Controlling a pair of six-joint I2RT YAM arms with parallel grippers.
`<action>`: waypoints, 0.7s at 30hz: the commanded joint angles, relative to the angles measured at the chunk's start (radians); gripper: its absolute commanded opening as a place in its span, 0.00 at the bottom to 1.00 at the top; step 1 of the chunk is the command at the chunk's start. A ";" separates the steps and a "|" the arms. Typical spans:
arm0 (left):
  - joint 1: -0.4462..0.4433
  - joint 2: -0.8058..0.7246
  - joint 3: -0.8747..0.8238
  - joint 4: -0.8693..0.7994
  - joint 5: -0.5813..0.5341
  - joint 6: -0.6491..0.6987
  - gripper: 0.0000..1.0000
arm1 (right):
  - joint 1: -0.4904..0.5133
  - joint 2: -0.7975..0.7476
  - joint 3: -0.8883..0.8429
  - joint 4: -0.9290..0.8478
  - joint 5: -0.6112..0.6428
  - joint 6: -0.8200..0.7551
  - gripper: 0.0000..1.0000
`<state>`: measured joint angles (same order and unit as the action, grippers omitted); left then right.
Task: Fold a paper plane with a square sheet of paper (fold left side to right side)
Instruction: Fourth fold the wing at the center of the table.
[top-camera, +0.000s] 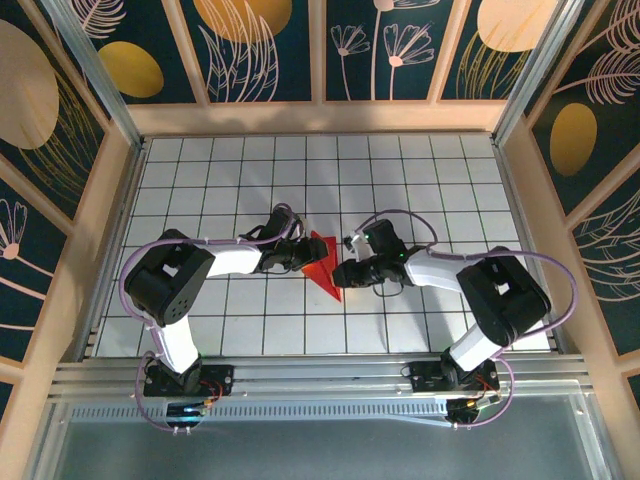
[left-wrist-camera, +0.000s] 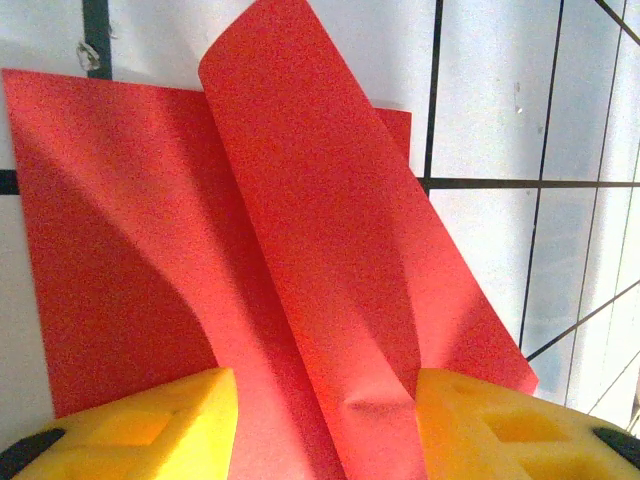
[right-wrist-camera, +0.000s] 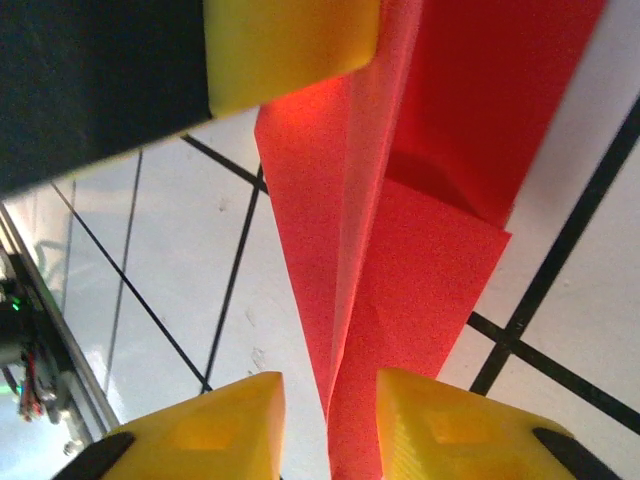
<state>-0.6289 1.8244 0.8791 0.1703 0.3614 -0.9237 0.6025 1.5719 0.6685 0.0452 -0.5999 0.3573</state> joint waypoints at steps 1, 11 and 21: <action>0.002 0.041 -0.004 -0.083 -0.049 0.017 0.51 | -0.044 -0.048 0.019 0.016 -0.050 0.003 0.38; 0.001 0.036 -0.008 -0.080 -0.047 0.015 0.51 | -0.050 0.033 0.036 0.134 -0.077 0.064 0.39; 0.001 0.036 -0.006 -0.080 -0.047 0.017 0.51 | -0.050 0.071 0.039 0.165 -0.067 0.078 0.23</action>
<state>-0.6289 1.8244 0.8791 0.1696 0.3611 -0.9237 0.5541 1.6264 0.6838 0.1852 -0.6567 0.4278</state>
